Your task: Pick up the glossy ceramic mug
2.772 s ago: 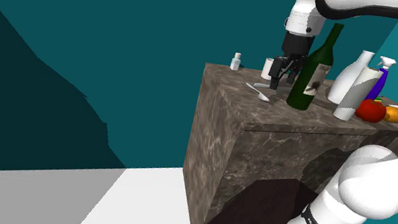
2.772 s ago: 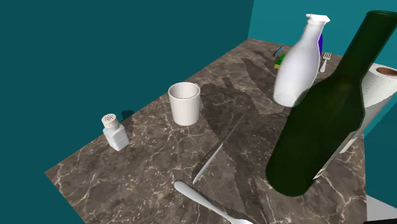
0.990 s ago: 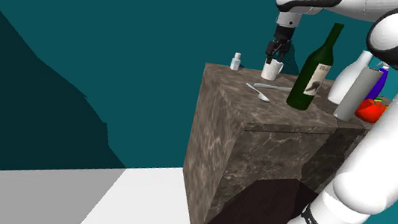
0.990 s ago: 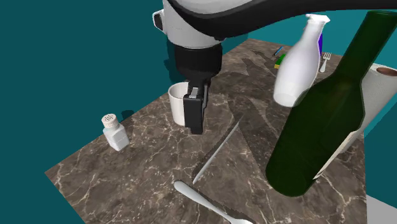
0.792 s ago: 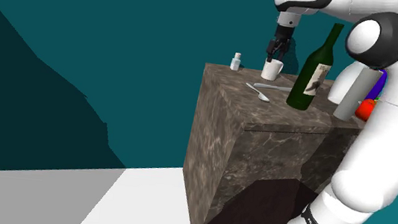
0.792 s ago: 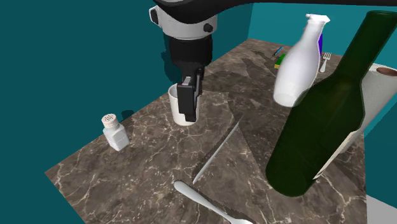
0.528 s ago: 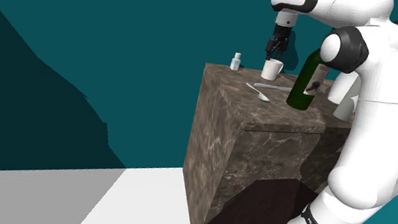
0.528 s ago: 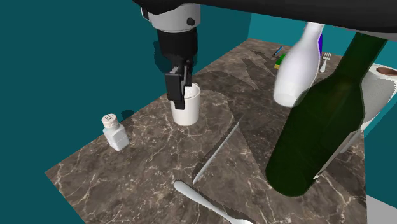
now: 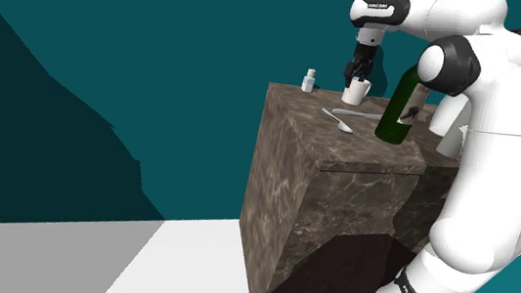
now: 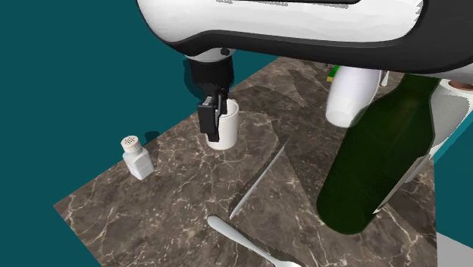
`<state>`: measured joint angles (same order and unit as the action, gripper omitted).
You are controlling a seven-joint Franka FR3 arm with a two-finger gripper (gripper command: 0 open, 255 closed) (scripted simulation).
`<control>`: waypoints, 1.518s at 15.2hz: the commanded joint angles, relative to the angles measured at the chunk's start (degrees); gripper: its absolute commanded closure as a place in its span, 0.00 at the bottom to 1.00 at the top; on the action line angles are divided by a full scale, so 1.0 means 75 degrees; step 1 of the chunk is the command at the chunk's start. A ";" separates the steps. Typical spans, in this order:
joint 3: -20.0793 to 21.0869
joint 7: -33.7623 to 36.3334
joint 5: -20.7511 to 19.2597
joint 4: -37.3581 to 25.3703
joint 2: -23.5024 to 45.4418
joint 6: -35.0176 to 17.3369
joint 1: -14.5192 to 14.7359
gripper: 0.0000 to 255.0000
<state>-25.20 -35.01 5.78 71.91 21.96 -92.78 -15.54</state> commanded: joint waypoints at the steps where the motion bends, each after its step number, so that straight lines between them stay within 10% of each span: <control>1: 0.0001 0.0000 -0.0004 0.0091 -0.0012 -0.0083 0.0010 0.00; 2: 0.0000 0.0003 -0.0011 0.0106 -0.0030 -0.0082 0.0016 1.00; 11: 0.0001 0.0000 -0.0004 0.0090 -0.0012 -0.0082 0.0009 1.00; 23: 0.0010 -0.0088 0.0261 -0.2172 0.0632 0.1545 -0.0404 1.00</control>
<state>-25.14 -35.58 7.47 57.53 26.05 -82.47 -18.15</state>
